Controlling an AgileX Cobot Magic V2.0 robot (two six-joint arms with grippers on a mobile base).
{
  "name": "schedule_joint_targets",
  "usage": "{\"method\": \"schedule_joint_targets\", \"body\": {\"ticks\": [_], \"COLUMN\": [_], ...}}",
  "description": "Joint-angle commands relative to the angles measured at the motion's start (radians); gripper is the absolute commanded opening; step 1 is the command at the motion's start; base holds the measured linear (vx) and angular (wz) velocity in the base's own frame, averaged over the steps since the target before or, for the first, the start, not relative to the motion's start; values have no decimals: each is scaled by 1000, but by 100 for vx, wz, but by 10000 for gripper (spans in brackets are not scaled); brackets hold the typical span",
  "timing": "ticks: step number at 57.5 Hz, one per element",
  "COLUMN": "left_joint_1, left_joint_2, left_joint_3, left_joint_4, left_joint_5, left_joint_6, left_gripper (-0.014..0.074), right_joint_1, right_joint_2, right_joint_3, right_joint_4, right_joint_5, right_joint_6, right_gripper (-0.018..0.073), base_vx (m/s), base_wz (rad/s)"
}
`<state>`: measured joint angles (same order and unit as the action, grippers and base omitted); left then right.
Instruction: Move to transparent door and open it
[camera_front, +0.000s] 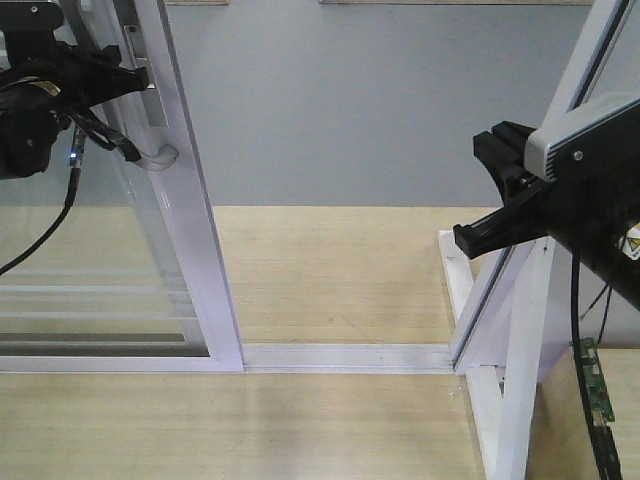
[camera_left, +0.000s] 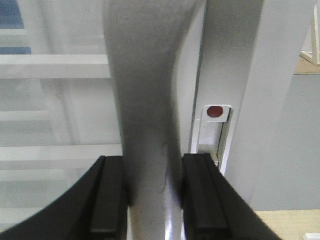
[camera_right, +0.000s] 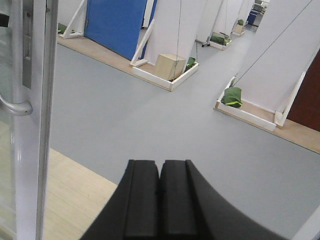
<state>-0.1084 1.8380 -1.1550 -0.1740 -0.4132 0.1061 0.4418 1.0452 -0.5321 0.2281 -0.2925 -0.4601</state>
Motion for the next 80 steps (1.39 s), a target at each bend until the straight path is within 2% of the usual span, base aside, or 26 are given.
{"method": "schedule_joint_targets", "body": {"ticks": [1,6,17,29,42,50,55,63,68,73,80], "left_joint_1": [16,30,66,78,78,73,65,30,5,-24,-64], "left_joint_2": [-49,-49,-61,-78,-149,-252,-332,-482,-592,-698,-860], "left_joint_3": [-32,-32,-32,-32,-9,115,195,327,391,449,518], "left_joint_4": [-28,-28,-28,-28,-27,-22,23,80,85,85,71], "left_joint_5": [-72,-71,-42,-33,122,107,109,114,120,164,291], "left_joint_6": [25,53,52,57,79,75,74,70,70,67,67], "left_gripper": [-7,-7,-6,-6,-6,-6,-6,-6,-6,-6,-6], "right_joint_1": [-1,-1,-1,-1,-1,-1,-1,-1,-1,-1,-1], "right_joint_2": [-19,-19,-19,-19,-19,-19,-40,-118,-184,-264,-380], "right_joint_3": [-28,-28,-28,-28,-28,-28,-28,-28,-28,-28,-28], "right_joint_4": [-9,-9,-9,-9,12,38,47,55,58,61,60], "right_joint_5": [-78,-78,-74,-60,-56,-55,-30,38,82,150,262], "right_joint_6": [-8,-8,-8,-8,-8,-8,-8,-10,-11,-11,-11], "right_gripper": [-8,-8,-8,-8,-8,-8,-8,-4,-4,-3,-3], "base_vx": [0,0,0,0,0,0,0,0,0,0,0], "base_wz": [0,0,0,0,0,0,0,0,0,0,0]}}
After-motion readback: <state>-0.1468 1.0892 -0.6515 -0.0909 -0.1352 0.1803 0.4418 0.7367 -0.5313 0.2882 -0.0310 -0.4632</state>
